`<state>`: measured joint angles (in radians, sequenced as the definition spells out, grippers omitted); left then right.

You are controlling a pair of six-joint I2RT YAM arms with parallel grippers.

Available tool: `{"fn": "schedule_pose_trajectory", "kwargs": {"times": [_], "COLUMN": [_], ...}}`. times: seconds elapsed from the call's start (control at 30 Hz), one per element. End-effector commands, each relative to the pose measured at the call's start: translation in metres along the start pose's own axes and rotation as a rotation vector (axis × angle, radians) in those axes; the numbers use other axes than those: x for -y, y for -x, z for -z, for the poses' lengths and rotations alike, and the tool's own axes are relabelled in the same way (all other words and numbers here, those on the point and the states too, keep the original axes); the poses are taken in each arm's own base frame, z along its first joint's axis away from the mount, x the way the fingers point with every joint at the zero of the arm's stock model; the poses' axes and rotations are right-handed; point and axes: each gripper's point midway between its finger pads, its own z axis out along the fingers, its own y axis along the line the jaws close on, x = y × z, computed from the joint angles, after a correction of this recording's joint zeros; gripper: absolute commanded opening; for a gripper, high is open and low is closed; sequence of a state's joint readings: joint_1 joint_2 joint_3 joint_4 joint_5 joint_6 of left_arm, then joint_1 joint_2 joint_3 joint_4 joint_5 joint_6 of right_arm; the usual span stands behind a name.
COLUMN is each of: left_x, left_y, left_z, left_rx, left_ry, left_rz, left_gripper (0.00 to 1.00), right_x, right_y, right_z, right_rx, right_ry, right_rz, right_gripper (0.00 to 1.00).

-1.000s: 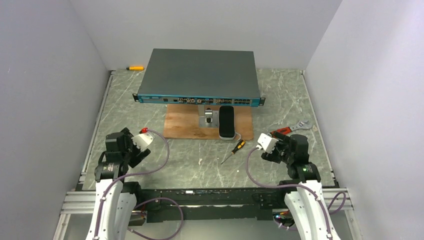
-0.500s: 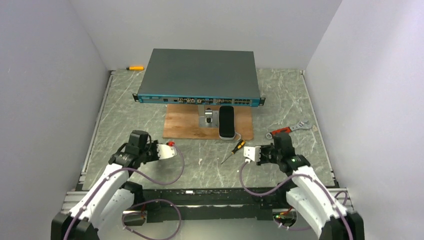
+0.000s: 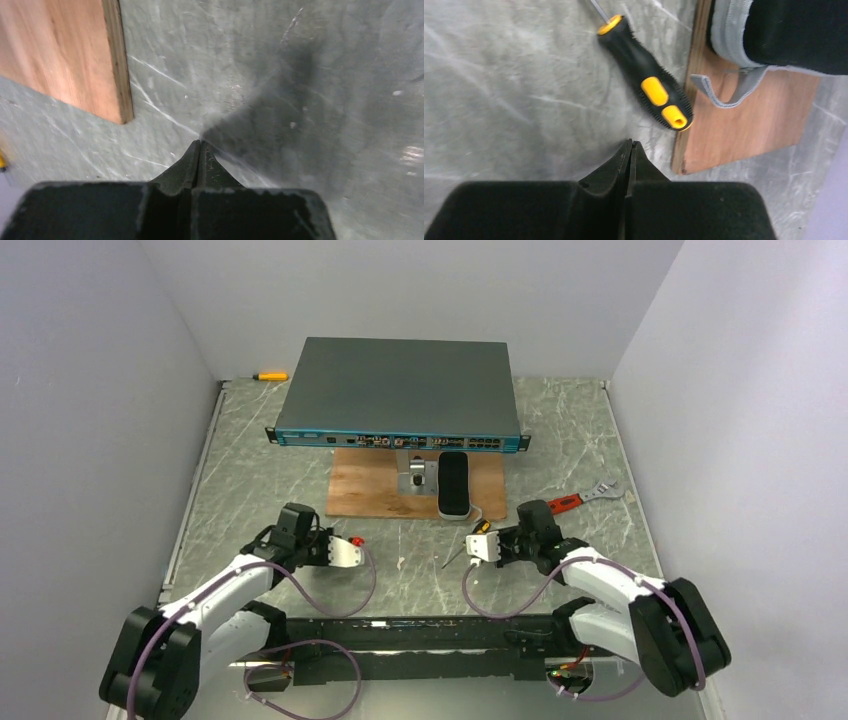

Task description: Open the umbrella

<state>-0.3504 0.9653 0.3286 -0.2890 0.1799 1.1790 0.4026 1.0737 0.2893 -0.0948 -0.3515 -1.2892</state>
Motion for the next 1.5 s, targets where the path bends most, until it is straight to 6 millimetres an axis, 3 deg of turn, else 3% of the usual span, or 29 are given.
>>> {"fn": "schedule_pose_trajectory", "kwargs": {"times": [0.0, 0.2, 0.37, 0.47, 0.57, 0.87, 0.97, 1.07, 1.17, 1.37, 1.47], "left_x": [-0.02, -0.035, -0.05, -0.074, -0.098, -0.151, -0.16, -0.148, -0.132, -0.115, -0.104], "left_y": [0.007, 0.008, 0.02, 0.03, 0.024, 0.03, 0.025, 0.027, 0.04, 0.075, 0.082], "left_z": [-0.013, -0.034, -0.047, -0.053, -0.065, -0.097, -0.1, -0.09, -0.067, 0.01, 0.044], "left_rx": [0.015, -0.011, 0.023, 0.045, -0.019, -0.045, -0.07, -0.044, 0.026, 0.199, 0.29], "left_ry": [0.062, 0.042, -0.016, 0.051, 0.079, 0.162, 0.179, 0.16, 0.149, 0.181, 0.177], "left_rz": [-0.116, -0.172, -0.229, -0.287, -0.295, -0.262, -0.258, -0.263, -0.245, -0.082, 0.11], "left_gripper": [0.0, 0.0, 0.0, 0.0, 0.0, 0.0, 0.0, 0.0, 0.0, 0.0, 0.0], "right_x": [0.018, 0.025, 0.03, 0.035, 0.042, 0.058, 0.069, 0.073, 0.073, 0.064, 0.062], "right_y": [-0.007, -0.007, -0.006, -0.007, -0.01, -0.019, -0.026, -0.026, -0.025, -0.023, -0.022], "right_z": [-0.01, -0.019, -0.026, -0.031, -0.035, -0.042, -0.045, -0.045, -0.041, -0.033, -0.03], "right_rx": [-0.041, -0.044, -0.052, -0.069, -0.083, -0.124, -0.147, -0.148, -0.148, -0.149, -0.147], "right_ry": [-0.064, -0.063, -0.046, -0.04, -0.055, -0.096, -0.115, -0.119, -0.116, -0.104, -0.103], "right_rz": [0.03, 0.024, 0.026, 0.002, -0.017, -0.062, -0.078, -0.077, -0.073, -0.08, -0.09], "right_gripper": [0.0, 0.0, 0.0, 0.0, 0.0, 0.0, 0.0, 0.0, 0.0, 0.0, 0.0]}}
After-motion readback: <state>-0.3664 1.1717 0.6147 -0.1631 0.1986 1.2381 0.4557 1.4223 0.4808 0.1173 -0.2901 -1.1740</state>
